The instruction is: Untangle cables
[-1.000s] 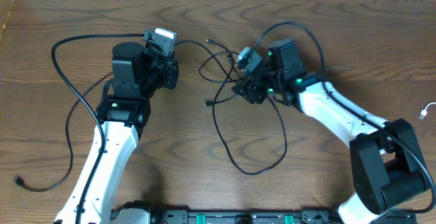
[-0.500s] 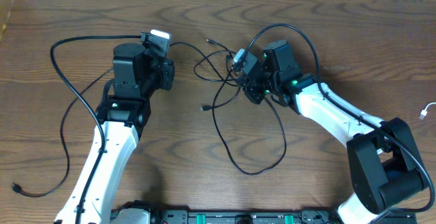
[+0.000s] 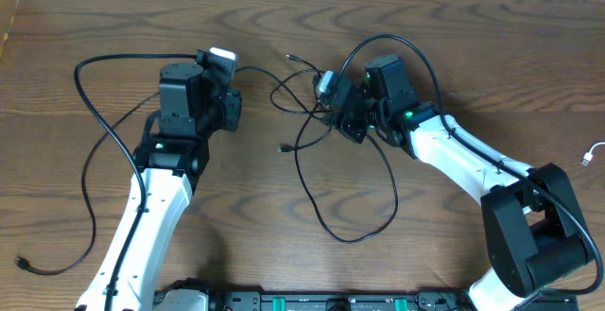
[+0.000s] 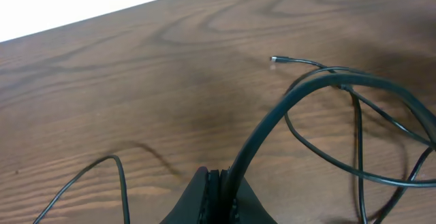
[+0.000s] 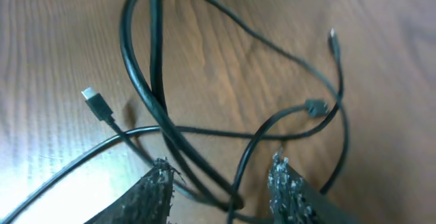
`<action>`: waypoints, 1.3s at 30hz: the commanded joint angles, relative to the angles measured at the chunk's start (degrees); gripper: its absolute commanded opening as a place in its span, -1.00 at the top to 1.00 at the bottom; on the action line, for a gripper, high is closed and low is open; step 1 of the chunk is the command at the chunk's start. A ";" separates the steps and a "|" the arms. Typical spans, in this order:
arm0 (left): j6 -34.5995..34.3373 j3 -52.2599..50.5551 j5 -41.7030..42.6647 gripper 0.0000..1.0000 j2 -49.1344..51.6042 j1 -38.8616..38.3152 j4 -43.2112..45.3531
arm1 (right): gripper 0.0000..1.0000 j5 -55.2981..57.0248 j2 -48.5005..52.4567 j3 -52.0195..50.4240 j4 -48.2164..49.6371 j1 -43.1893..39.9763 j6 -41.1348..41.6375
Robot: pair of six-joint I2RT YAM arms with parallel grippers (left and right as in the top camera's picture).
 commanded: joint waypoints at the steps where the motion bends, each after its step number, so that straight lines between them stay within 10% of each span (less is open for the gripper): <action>1: -0.31 -0.22 1.57 0.85 -0.63 0.24 -0.09 | 0.10 -0.79 0.83 0.31 1.73 0.02 -8.76; 11: -0.33 -0.22 2.51 0.85 -0.63 0.24 -0.24 | 0.21 -2.19 3.58 0.31 3.28 0.09 -9.97; 29: -0.33 -0.22 2.54 0.85 -0.61 0.24 -1.57 | 0.98 -7.17 6.82 0.31 9.25 0.87 -6.05; 39: -0.31 -0.22 2.49 0.85 -0.61 0.24 -2.23 | 0.98 -4.81 6.80 0.31 8.79 0.39 -1.75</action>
